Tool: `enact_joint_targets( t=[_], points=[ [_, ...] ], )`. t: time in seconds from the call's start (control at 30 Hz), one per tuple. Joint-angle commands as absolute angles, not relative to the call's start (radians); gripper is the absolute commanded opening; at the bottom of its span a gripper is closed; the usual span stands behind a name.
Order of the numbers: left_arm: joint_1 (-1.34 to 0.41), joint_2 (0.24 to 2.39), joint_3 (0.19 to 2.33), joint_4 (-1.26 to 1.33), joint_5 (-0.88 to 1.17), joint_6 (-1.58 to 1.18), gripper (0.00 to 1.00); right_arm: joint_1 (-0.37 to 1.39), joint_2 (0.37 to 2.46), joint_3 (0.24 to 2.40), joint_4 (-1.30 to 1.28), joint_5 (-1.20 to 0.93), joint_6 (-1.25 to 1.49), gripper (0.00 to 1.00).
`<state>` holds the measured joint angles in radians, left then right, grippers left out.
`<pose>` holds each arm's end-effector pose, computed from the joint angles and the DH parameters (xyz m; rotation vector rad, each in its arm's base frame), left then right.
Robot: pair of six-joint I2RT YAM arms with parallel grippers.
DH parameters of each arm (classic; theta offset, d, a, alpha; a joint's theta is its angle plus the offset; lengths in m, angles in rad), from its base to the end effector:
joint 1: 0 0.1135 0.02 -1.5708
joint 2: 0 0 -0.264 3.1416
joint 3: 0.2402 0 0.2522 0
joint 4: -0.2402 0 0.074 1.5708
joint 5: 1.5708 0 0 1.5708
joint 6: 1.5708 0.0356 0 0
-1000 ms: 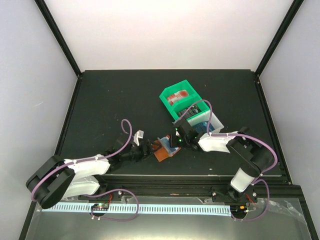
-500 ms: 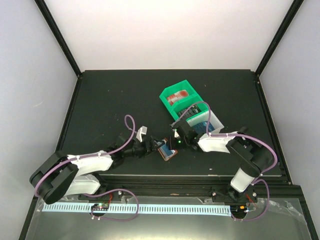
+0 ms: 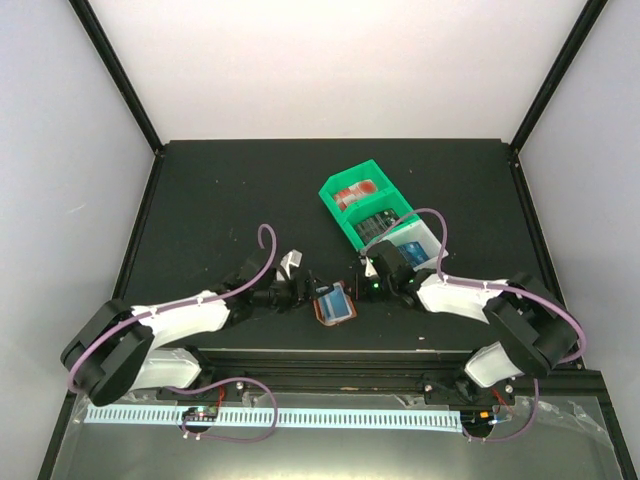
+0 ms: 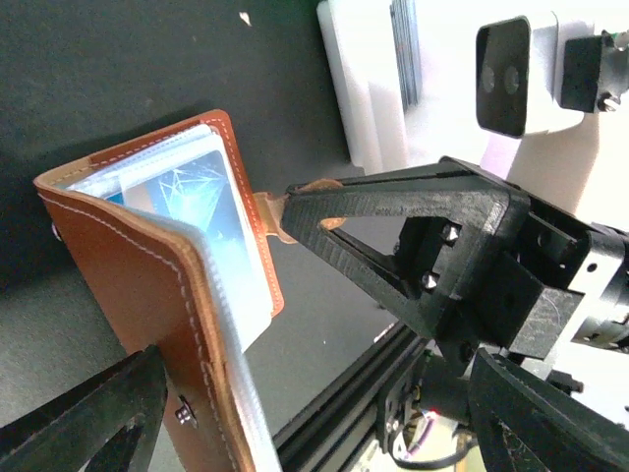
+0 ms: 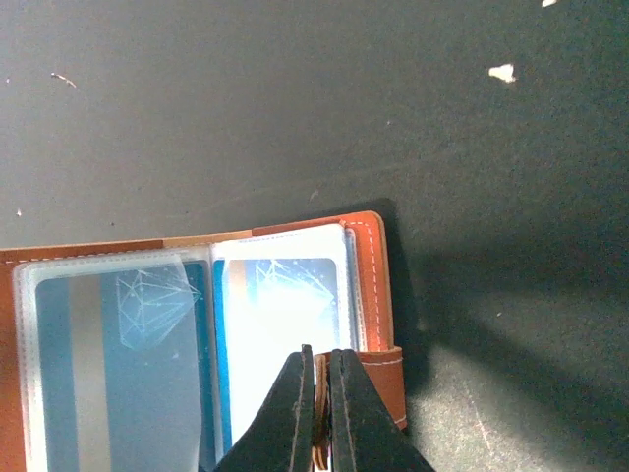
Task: Put the credit cards into the card holder
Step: Close the card holder at the center of the board.
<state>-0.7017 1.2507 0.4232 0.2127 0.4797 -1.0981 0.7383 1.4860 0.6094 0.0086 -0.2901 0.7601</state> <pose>0.1674 -0.1630 0.1634 -0.1840 2.5447 -1.4119 0.1931 0.1895 0.1442 -0.1134 2.6601 0.9482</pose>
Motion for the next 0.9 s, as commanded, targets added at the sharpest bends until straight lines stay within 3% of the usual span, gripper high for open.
enact_joint_targets(
  t=[0.0,0.27,0.87],
  points=[
    [-0.702,1.261,0.461,0.254,0.571,-1.105,0.85,0.727,1.468,0.58,0.057,-0.345,0.8,0.01],
    [-0.726,1.275,0.451,0.362,0.616,-1.153,0.82,0.721,1.482,0.553,0.092,-0.365,0.817,0.01],
    [-0.747,1.529,0.498,0.412,0.59,-1.16,0.77,0.718,1.324,0.518,0.057,-0.302,0.733,0.01]
  ],
)
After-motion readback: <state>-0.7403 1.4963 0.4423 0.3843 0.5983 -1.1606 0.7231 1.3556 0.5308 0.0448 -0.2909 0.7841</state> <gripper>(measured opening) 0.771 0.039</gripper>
